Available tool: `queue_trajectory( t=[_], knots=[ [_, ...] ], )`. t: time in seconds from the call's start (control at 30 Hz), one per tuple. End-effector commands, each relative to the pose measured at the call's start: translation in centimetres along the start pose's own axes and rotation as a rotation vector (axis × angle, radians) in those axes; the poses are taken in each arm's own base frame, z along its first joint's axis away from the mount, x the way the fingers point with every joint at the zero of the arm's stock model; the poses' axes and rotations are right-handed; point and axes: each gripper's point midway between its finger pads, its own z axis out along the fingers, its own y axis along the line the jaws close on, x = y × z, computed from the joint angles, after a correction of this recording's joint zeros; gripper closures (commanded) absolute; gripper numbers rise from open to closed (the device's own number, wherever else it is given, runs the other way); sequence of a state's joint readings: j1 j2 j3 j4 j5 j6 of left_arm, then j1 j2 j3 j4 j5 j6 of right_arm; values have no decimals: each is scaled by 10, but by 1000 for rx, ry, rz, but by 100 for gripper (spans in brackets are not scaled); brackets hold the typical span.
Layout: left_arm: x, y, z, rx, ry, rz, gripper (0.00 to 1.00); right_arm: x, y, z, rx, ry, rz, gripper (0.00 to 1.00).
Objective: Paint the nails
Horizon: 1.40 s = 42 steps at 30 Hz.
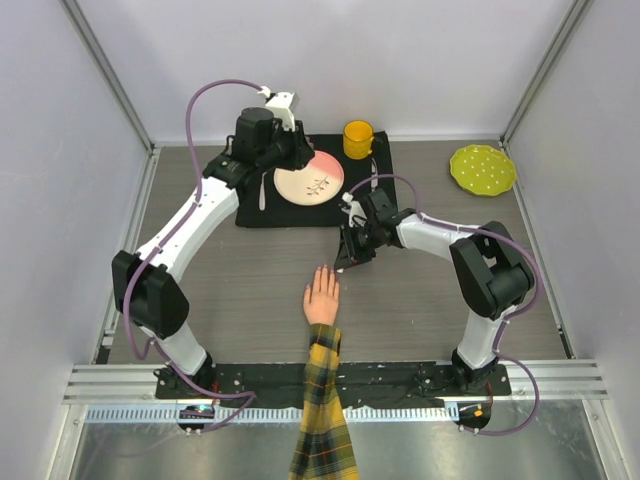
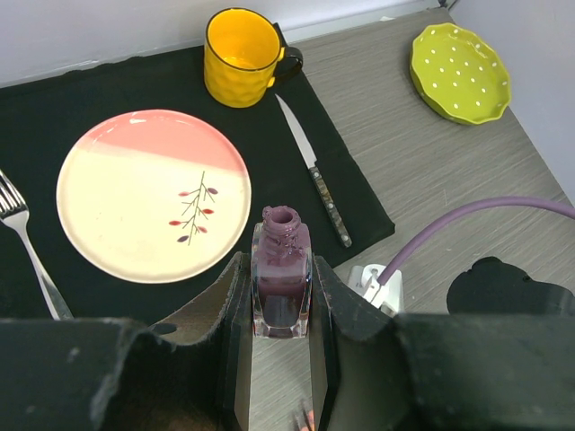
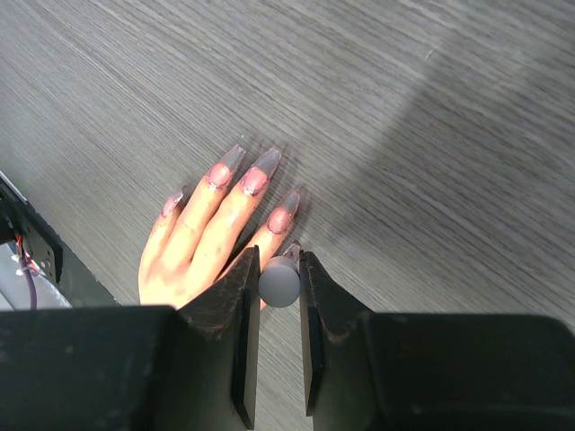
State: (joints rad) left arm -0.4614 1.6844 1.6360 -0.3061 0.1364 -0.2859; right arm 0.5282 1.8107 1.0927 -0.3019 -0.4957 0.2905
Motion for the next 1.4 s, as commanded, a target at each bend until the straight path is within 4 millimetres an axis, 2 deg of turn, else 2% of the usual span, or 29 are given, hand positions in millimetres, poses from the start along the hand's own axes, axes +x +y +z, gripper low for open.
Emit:
queue_trajectory(
  t=[0.0,1.37],
  knots=[
    [-29,-7,-8,32,-71,-2,100,-15,8,0,-14,-23,-16,99],
    [-28,1,-2,35,-63,-26,100,-25,-1,1,-8,-30,14,99]
  ],
)
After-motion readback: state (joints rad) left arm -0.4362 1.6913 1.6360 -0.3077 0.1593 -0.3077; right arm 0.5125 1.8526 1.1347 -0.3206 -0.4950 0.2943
